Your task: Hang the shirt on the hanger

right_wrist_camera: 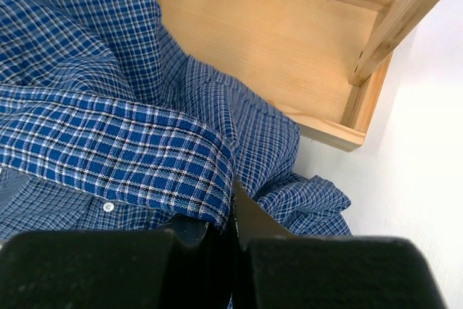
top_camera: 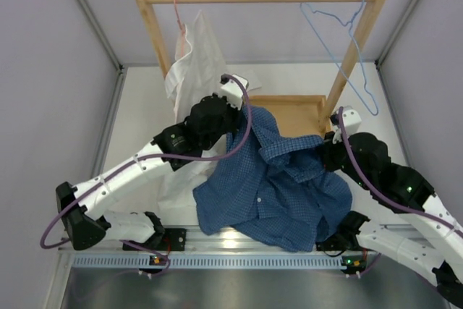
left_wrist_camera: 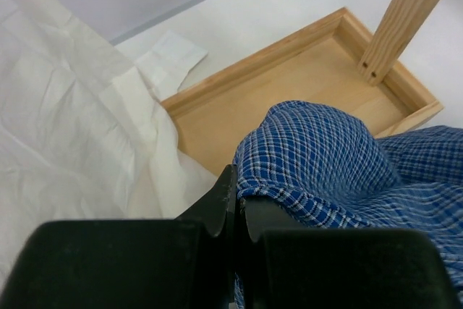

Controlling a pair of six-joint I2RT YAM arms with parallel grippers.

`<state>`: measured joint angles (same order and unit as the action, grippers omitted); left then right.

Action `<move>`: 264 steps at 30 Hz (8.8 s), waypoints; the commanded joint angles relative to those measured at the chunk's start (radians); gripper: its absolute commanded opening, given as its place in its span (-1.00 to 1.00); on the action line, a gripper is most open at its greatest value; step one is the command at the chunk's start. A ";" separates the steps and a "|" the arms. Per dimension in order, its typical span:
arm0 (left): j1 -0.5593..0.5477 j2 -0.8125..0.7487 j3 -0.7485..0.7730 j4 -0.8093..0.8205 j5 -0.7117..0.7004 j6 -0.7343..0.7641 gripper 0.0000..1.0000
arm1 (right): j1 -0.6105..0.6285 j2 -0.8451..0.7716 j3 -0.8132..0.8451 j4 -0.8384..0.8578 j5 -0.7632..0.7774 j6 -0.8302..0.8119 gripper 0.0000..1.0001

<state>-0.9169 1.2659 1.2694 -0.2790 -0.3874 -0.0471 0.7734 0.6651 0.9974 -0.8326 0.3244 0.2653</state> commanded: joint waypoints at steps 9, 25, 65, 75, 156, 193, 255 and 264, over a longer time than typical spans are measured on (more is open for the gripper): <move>0.232 0.171 0.038 -0.052 -0.207 -0.212 -1.00 | -0.023 -0.048 0.167 -0.128 0.065 0.003 -1.00; -0.055 -0.091 -0.181 0.063 0.029 -0.439 0.92 | -0.109 0.263 0.168 0.036 0.042 0.090 -1.00; -0.180 0.144 -0.519 0.718 -0.015 -0.715 -1.00 | -0.221 0.185 0.103 0.122 -0.179 0.115 -0.40; -0.116 -0.005 -0.393 0.189 0.198 -0.695 -1.00 | -0.221 0.163 0.340 -0.015 -0.366 -0.061 0.70; -0.112 -0.089 -0.387 0.017 0.317 -0.625 -1.00 | -0.508 0.487 0.768 -0.063 -0.183 -0.236 -1.00; 0.070 0.199 0.031 -0.123 0.289 -0.545 -1.00 | -0.445 -0.059 0.219 -0.175 -0.759 -0.183 -1.00; 0.155 0.317 0.073 -0.060 0.602 -0.582 -1.00 | -0.372 -0.068 0.126 -0.105 -0.519 -0.071 -1.00; 0.098 0.303 0.202 -0.127 0.676 -0.537 -1.00 | -0.370 -0.084 0.052 0.056 -0.843 -0.097 -1.00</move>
<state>-0.7773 1.6127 1.3827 -0.4145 0.2329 -0.6189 0.3904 0.5903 1.0695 -0.9295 -0.3775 0.1768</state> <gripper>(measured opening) 0.025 0.003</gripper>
